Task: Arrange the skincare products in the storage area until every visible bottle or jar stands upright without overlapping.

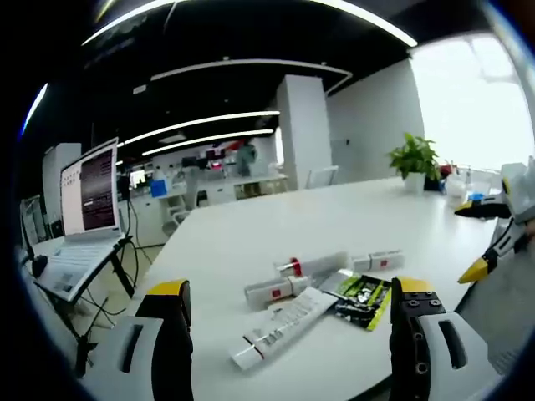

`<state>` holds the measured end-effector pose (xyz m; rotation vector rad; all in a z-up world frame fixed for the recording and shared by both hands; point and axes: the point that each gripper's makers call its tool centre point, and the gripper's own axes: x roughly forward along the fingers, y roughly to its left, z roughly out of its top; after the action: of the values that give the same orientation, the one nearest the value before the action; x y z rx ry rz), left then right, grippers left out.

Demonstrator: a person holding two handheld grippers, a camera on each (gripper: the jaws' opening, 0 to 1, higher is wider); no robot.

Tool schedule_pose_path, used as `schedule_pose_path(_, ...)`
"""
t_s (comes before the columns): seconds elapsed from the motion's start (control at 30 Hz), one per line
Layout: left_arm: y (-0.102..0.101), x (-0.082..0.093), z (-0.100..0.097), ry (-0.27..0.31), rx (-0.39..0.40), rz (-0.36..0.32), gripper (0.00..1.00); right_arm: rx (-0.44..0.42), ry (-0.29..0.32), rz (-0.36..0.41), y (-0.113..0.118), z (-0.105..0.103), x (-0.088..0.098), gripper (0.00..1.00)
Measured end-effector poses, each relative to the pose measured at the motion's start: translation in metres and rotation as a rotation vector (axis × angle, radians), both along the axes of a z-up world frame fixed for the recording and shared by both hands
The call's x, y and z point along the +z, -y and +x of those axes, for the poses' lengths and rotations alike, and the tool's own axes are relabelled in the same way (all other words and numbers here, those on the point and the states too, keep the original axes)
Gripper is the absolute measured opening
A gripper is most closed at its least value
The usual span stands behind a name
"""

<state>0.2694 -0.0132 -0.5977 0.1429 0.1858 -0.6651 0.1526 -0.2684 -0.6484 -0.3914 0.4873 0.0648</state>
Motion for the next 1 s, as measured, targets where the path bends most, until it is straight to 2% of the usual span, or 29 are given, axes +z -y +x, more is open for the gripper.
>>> schedule_pose_path(0.33,0.0002,-0.0005,-0.0005,0.000,-0.005,0.010,0.97,-0.012,0.009,-0.009,0.0028,0.0012,0.0019,1.00)
schedule_pose_path(0.5,0.0009,-0.0030,0.0002,0.034,-0.019,0.080,0.97,-0.012,0.016,-0.017,0.0033,0.0015,0.0029,1.00)
schedule_pose_path(0.6,0.0015,0.0020,0.0018,0.034,-0.024,0.046,0.97,-0.011,0.034,-0.031,0.0039,0.0025,0.0063,1.00)
schedule_pose_path(0.67,0.0012,0.0017,0.0030,0.015,-0.025,0.026,0.97,-0.014,0.023,-0.024,0.0040,0.0022,0.0044,1.00)
schedule_pose_path(0.83,0.0011,0.0003,0.0023,0.022,-0.023,0.047,0.97,-0.004,0.024,-0.021,0.0030,0.0035,0.0055,1.00)
schedule_pose_path(1.0,0.0005,0.0027,0.0032,0.021,-0.018,0.035,0.97,0.005,0.019,-0.005,0.0000,0.0047,0.0074,1.00)
